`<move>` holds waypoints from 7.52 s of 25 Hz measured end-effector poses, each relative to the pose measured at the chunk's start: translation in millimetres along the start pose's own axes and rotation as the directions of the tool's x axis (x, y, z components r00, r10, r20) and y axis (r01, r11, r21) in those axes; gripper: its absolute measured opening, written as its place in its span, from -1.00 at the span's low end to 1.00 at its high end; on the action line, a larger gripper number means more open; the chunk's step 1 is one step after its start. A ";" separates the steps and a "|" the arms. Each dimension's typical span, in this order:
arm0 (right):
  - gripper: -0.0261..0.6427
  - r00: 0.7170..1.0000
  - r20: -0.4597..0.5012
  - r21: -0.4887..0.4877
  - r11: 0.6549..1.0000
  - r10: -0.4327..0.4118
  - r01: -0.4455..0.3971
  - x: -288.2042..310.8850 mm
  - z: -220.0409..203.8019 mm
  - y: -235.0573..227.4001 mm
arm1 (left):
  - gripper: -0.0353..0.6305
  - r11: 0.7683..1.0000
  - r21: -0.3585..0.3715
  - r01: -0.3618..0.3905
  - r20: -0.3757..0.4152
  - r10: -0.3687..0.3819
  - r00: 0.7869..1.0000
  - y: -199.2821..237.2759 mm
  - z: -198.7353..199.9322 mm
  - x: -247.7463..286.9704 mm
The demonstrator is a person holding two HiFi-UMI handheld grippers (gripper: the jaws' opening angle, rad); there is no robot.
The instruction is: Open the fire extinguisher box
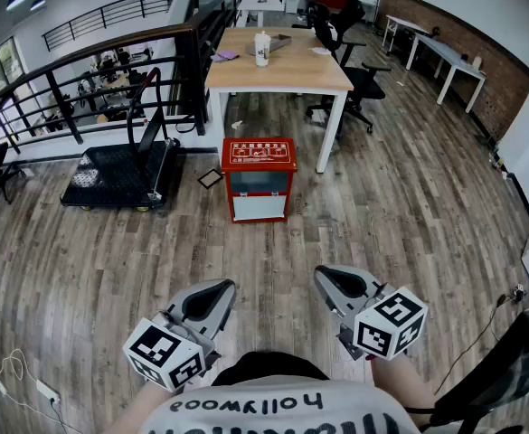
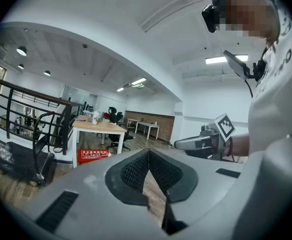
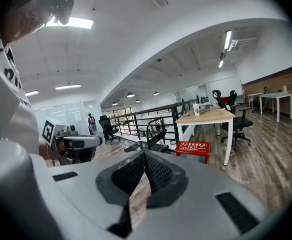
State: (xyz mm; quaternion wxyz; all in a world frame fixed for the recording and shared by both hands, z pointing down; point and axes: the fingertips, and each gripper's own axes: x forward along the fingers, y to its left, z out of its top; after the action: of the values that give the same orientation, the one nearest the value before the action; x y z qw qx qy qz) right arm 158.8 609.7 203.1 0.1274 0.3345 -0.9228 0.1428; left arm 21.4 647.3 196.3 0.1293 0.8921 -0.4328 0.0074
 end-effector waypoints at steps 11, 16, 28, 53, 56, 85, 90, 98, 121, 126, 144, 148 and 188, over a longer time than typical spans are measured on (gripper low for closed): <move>-0.89 1.000 0.005 0.002 1.000 -0.014 0.014 -1.7 0.0 1.1 | -0.87 1.000 -0.015 -0.001 0.009 0.001 1.000 2.9 -0.5 -4.0; -0.89 0.991 0.134 -0.035 0.999 0.013 -0.008 -9.4 16.7 10.3 | -0.87 1.000 -0.022 -0.003 0.017 0.003 1.000 3.9 -1.0 -6.4; -0.89 0.996 -0.076 -0.250 0.968 -0.036 0.016 22.7 -10.6 26.1 | -0.87 0.999 0.013 0.034 0.014 -0.035 0.999 17.0 0.6 -8.7; -0.89 0.999 -0.020 -0.173 0.984 0.034 -0.037 70.7 9.8 -58.7 | -0.88 0.999 0.050 0.023 -0.080 -0.019 0.997 78.0 -16.1 73.1; -0.89 0.998 -0.055 -0.182 0.983 0.009 -0.019 71.7 10.1 -101.1 | -0.87 0.999 0.032 0.008 -0.099 -0.005 0.995 95.6 -24.0 105.9; -0.89 0.974 -0.204 -0.231 0.962 0.095 -0.142 141.3 16.6 -231.4 | -0.88 0.994 -0.044 -0.104 -0.123 0.098 0.988 143.9 -19.3 238.9; -0.89 0.970 -0.217 -0.226 0.961 0.107 -0.157 164.4 18.2 -232.4 | -0.88 0.996 -0.030 -0.085 -0.170 0.079 0.982 155.9 -32.6 243.9; -0.89 0.967 -0.246 -0.185 0.976 0.069 -0.116 204.2 25.3 -254.8 | -0.88 0.992 -0.094 -0.082 -0.179 0.064 0.982 216.4 -25.5 263.4; -0.89 0.951 -0.309 -0.129 0.989 0.031 -0.074 365.8 68.9 -303.3 | -0.88 0.977 -0.199 0.078 -0.269 -0.130 0.954 353.9 -13.0 348.4; -0.89 0.957 -0.291 -0.111 0.993 0.007 -0.041 389.1 73.8 -311.0 | -0.87 0.979 -0.189 0.077 -0.281 -0.129 0.951 387.7 -13.1 357.8; -0.89 0.954 -0.275 0.074 0.992 0.121 -0.105 455.3 -39.9 -371.8 | -0.87 0.949 -0.315 -0.028 -0.243 -0.052 0.969 424.8 -120.4 426.4; -0.89 0.964 -0.237 0.158 0.984 0.121 -0.084 476.9 -72.2 -392.2 | -0.87 0.941 -0.337 -0.019 -0.189 -0.048 0.981 430.0 -148.5 440.1; -0.56 0.970 0.079 0.162 0.957 0.229 -0.239 604.2 -214.4 -491.0 | -0.41 0.894 -0.402 0.196 0.174 -0.135 0.975 553.3 -305.6 539.8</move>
State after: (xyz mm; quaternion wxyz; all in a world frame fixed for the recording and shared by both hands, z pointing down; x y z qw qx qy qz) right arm 60.3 -27.5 689.2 0.0533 0.2368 -0.9435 0.2254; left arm -39.3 -23.6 683.3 0.2858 0.8759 -0.3547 -0.1593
